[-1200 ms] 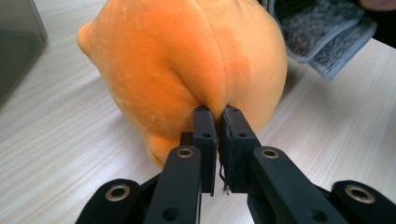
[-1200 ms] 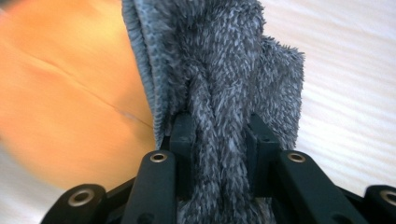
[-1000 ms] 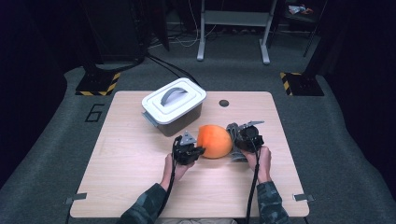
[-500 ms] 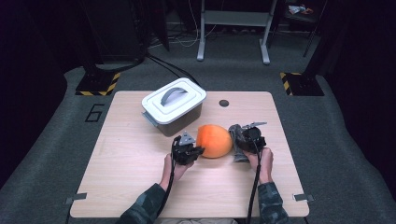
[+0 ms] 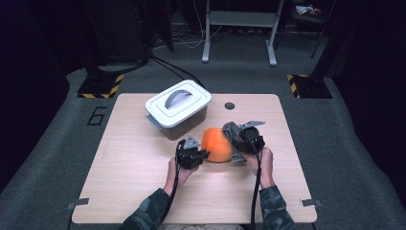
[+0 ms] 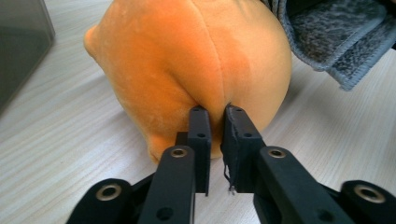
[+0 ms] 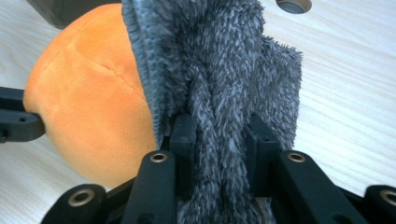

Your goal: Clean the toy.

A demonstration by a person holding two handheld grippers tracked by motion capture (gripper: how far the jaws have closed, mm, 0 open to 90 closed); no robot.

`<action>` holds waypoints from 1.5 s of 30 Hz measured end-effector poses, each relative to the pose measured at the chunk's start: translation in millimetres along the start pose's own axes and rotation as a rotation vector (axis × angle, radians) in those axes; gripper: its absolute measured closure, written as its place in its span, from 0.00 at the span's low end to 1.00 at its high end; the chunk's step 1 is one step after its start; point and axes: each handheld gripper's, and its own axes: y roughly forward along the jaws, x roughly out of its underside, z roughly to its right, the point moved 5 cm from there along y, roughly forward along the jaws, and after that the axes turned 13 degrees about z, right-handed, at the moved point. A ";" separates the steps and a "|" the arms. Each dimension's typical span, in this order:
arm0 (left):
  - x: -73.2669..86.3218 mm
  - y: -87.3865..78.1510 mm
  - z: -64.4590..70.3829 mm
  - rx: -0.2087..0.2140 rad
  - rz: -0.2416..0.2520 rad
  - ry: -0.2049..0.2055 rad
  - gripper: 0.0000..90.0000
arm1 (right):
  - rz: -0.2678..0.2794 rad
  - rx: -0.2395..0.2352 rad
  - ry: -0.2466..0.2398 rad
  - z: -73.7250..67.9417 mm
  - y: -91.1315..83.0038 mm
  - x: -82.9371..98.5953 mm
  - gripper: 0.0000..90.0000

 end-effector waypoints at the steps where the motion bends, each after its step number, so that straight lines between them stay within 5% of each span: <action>1: -0.3 -0.3 -0.3 0.001 0.005 -0.002 0.87 | -0.002 -0.001 0.005 1.2 0.9 0.5 0.77; 6: 0.4 -0.9 0.5 -0.018 -0.004 0.005 0.66 | -0.006 -0.001 0.010 4.2 2.5 0.7 0.77; 8: 1.4 -0.8 3.2 -0.047 -0.006 0.042 0.62 | -0.004 0.003 0.014 4.4 3.7 0.0 0.77; 15: 1.6 0.6 2.6 -0.098 -0.017 0.097 0.54 | -0.010 0.010 0.010 7.4 5.8 -0.1 0.77; 19: 5.5 8.7 2.1 -0.114 -0.045 0.126 0.59 | -0.011 0.009 0.016 7.9 7.3 0.0 0.77; 28: 4.5 9.9 3.2 -0.105 -0.040 0.142 0.87 | 0.010 0.015 0.005 7.9 4.2 -2.3 0.77; 40: -15.2 -1.1 13.8 -0.046 -0.003 0.156 0.97 | 0.080 -0.026 -0.002 -3.3 -20.1 -24.4 0.77; 45: -16.5 0.7 13.5 -0.044 -0.015 0.156 0.99 | 0.064 -0.056 -0.026 -15.1 -15.9 -31.0 0.77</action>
